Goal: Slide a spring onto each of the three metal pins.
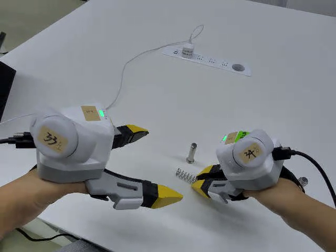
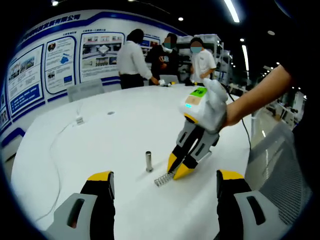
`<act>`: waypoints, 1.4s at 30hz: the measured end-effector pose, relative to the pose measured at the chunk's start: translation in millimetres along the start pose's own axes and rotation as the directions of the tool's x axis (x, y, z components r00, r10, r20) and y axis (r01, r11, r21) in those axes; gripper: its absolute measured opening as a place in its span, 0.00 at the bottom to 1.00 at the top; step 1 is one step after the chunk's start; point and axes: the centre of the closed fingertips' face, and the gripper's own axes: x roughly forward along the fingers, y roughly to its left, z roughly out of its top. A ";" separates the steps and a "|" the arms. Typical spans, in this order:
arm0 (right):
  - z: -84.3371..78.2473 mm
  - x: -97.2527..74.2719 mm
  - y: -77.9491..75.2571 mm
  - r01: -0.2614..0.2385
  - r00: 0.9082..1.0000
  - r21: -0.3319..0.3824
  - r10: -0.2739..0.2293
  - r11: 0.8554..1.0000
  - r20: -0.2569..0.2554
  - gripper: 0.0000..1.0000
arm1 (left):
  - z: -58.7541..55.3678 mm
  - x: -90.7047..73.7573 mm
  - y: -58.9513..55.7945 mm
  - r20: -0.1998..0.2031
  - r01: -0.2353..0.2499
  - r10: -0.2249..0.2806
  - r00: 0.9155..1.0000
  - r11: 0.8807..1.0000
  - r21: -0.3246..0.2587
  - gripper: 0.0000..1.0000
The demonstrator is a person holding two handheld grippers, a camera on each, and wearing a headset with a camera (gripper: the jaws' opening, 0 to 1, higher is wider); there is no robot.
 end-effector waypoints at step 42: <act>48.3 -83.2 33.4 0.078 0.989 -0.046 -0.072 0.996 0.130 0.10 | 20.1 10.2 -21.8 -0.002 0.212 -0.216 0.976 0.958 0.194 0.59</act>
